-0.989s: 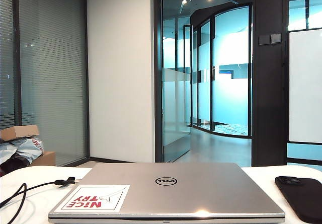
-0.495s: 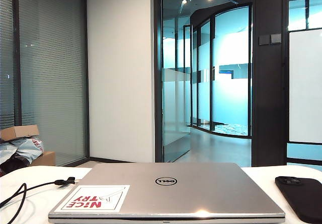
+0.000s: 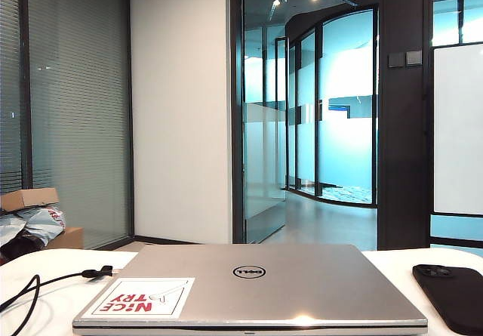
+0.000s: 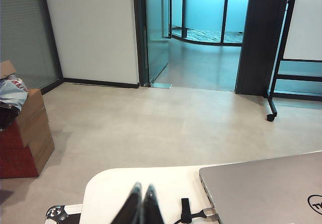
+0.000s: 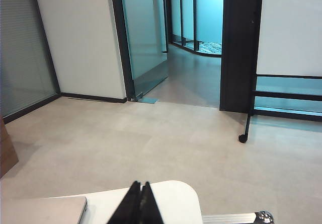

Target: Pick up the charging cable and the phone, plug the charging cable into the charging port on the phone, and finally place them back on the table.

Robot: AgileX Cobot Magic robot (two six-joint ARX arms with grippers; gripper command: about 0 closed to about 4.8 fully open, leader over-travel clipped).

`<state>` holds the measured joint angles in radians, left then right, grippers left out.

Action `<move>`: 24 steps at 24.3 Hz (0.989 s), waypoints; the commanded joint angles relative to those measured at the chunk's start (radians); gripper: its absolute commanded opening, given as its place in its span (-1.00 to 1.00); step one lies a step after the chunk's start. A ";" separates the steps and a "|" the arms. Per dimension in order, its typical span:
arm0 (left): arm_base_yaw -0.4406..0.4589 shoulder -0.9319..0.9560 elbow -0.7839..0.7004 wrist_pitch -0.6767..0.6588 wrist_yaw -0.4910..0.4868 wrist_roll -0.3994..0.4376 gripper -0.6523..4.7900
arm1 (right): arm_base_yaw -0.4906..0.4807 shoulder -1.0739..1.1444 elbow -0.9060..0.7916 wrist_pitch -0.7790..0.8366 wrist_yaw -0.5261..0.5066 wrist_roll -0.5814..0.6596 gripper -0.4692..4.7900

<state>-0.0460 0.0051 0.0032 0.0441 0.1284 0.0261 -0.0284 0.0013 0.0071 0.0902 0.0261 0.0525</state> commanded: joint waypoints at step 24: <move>0.001 0.001 0.000 0.010 0.002 0.000 -0.78 | -0.017 -0.002 -0.006 0.008 -0.002 -0.061 -0.82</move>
<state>-0.0460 0.0048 0.0032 0.0441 0.1284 0.0261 -0.0467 0.0013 0.0071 0.0837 0.0238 -0.0074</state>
